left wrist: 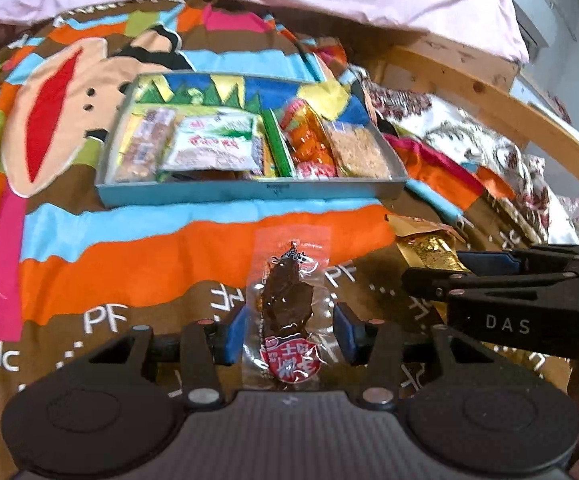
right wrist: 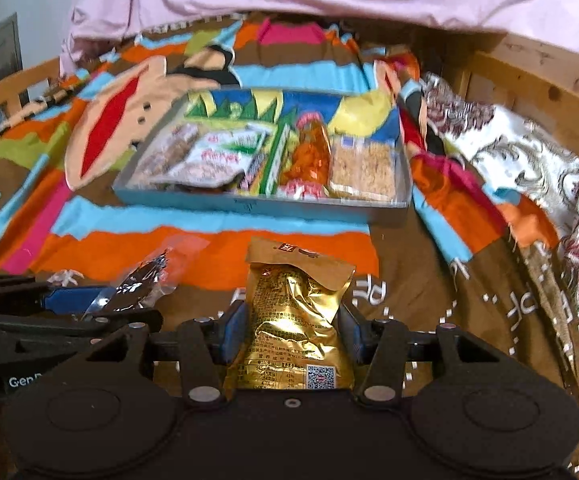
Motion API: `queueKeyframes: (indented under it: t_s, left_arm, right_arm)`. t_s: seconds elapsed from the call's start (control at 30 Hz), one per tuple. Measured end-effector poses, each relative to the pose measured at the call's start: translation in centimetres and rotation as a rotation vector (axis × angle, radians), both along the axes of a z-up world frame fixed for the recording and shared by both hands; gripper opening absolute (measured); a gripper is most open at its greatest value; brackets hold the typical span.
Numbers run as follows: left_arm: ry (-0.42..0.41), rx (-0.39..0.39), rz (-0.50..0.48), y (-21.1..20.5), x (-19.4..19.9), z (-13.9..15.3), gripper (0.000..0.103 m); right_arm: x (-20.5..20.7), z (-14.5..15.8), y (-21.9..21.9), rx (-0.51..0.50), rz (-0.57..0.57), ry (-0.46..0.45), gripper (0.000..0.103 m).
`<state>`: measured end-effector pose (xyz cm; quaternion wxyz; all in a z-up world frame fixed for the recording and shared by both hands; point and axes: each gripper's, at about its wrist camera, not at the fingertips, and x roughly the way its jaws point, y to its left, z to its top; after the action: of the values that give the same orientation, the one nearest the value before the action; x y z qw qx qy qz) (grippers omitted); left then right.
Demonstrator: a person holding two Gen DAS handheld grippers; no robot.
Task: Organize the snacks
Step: 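Lift the meat packet with the left tool while the right tool lifts the gold bag, then carry the meat packet over the tray while the right tool carries the gold bag there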
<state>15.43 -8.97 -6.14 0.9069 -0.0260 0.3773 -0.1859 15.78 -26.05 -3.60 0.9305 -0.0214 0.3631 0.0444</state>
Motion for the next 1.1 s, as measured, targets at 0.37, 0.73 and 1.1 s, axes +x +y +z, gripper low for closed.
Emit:
queueKeyframes:
  t_s: [0.37,0.73,1.1]
  left_arm:
    - [-0.16,-0.075,0.152,2.9,-0.4,4.0,0.05]
    - [-0.275,-0.115,0.247,3.0,6.0,6.5,0.05]
    - [-0.367,-0.188,0.248,1.6,15.1,4.9,0.05]
  right_arm:
    - [-0.6,2.2,-0.6,0.04,-0.023,-0.202,0.052]
    - [3.8,3.1,-1.7,0.071,-0.09,-0.374,0.052]
    - [11.7,3.0,-2.9,0.103,-0.16,-0.528,0.052]
